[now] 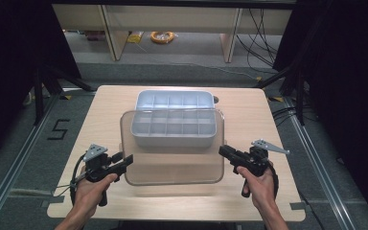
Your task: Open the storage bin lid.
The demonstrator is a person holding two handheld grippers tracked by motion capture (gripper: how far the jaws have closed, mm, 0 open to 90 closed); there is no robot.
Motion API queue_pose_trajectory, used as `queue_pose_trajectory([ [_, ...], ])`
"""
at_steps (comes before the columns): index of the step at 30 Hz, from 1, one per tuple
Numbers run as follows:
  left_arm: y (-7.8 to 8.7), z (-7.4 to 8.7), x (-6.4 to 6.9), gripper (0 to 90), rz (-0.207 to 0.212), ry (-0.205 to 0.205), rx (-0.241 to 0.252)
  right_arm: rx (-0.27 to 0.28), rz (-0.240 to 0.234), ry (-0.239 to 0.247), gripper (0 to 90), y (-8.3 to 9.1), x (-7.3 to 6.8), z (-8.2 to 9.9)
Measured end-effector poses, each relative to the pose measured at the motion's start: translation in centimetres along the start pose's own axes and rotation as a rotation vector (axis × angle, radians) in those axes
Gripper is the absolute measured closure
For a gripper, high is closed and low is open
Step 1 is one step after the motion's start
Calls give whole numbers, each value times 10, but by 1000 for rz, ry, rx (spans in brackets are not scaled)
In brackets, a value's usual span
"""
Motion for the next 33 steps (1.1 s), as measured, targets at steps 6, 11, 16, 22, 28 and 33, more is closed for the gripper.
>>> queue_pose_trajectory([
  [6, 2, 9, -1, 540, -5, -3, -19, -8, 7, 9, 719, 2, -5, 5],
  [11, 3, 18, 1, 538, 11, -6, -29, -16, -3, -7, 719, 6, -8, 10],
  [16, 3, 26, 2, 538, 20, -7, -40, -29, 6, -10, 719, 9, -8, 17],
  [22, 3, 33, 2, 534, 25, 3, -59, -37, 2, -11, 719, 11, -7, 24],
  [28, 2, 40, 1, 532, 30, 6, -75, -56, 8, -15, 719, 11, -6, 31],
  [33, 3, 44, 0, 526, 28, -5, -100, -76, 3, -60, 718, 11, -7, 38],
])
Point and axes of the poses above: each handheld gripper's, and its own axes: y roughly backward along the jaws, z roughly out of its underside, x roughly to its right, the point moved 3 cm from there along -y, roughly forward along the jaws, and after that the axes turned 4 degrees about -x, right-handed, at the moved point
